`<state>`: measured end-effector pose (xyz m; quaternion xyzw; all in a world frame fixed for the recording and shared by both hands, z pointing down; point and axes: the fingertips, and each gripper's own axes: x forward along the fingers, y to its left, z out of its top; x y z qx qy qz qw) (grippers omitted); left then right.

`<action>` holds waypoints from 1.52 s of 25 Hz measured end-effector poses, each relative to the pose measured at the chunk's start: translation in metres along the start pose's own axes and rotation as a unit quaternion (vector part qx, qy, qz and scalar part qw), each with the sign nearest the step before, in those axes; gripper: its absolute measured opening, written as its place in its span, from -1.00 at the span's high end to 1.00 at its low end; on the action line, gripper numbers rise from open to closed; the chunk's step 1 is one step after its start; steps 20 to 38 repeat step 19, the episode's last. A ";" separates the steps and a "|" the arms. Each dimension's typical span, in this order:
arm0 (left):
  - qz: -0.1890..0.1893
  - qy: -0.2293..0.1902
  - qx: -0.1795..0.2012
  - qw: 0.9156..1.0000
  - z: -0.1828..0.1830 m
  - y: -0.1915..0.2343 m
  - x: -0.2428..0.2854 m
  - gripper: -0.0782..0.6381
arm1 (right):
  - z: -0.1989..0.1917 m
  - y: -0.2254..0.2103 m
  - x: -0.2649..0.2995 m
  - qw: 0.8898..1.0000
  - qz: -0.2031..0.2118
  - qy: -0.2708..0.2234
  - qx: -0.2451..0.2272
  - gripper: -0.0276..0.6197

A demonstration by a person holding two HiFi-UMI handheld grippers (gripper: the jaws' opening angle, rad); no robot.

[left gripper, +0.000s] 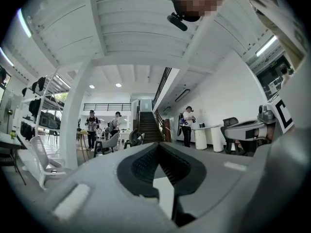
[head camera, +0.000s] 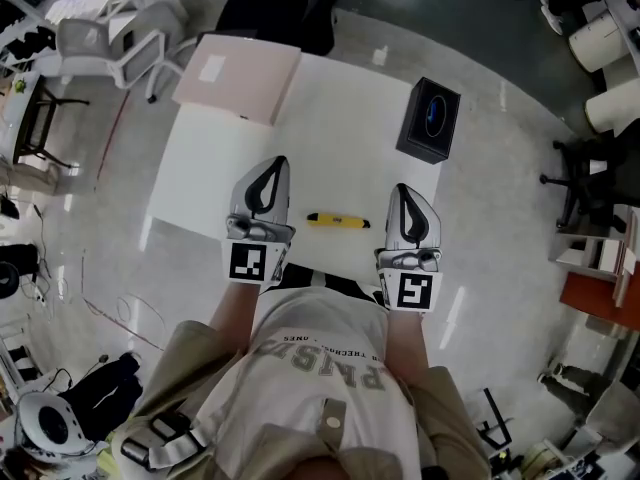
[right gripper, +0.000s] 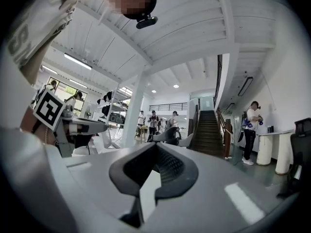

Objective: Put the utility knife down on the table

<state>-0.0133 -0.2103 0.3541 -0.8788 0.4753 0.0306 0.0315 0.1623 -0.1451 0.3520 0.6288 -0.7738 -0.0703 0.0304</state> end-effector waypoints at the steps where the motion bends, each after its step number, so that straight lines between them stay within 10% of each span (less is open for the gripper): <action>1: -0.002 0.000 0.000 1.000 -0.001 -0.001 -0.001 0.75 | 0.001 0.000 0.000 1.000 0.000 0.000 0.008 0.91; 38: -0.013 0.020 -0.002 1.000 -0.017 -0.011 -0.004 0.75 | -0.018 -0.008 -0.011 1.000 0.002 0.020 -0.010 0.92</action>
